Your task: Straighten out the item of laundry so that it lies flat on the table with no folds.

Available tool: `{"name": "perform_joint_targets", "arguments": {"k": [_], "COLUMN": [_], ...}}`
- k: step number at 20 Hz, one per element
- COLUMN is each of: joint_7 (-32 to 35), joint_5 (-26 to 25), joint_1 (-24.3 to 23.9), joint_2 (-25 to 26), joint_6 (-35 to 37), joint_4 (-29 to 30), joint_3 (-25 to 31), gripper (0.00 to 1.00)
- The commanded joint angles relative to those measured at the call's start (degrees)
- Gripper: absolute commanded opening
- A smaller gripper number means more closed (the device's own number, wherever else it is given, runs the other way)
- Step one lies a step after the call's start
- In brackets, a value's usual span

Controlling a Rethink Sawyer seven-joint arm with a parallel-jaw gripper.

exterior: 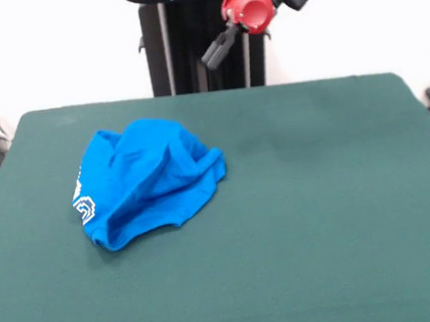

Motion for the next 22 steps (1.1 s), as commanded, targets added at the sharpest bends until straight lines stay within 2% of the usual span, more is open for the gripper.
{"name": "perform_joint_targets", "arguments": {"k": [1, 5, 9, 10, 11, 16, 22], "joint_7": [-11.9, -8.4, -5.0, -5.2, -5.3, -8.7, -6.7], "joint_5": [-30.9, -32.1, -36.3, -39.0, -43.3, -49.4, -50.9], "joint_1": [-10.3, -9.2, -9.3, -10.3, -13.2, -16.4, -16.4], "joint_2": [-4.0, -2.2, -0.5, 0.0, -0.7, -0.5, 2.2], "joint_6": [4.5, 4.7, 5.6, 5.4, 6.3, 11.4, 14.5], "joint_4": [-1.2, -2.1, -3.5, -4.3, -5.3, -12.6, -18.6], "joint_3": [1.5, 0.3, -0.7, -0.2, 1.6, 1.4, 0.5], "gripper": [1.0, 1.0, 1.0, 1.0, 1.0, 1.0, 1.0]}}
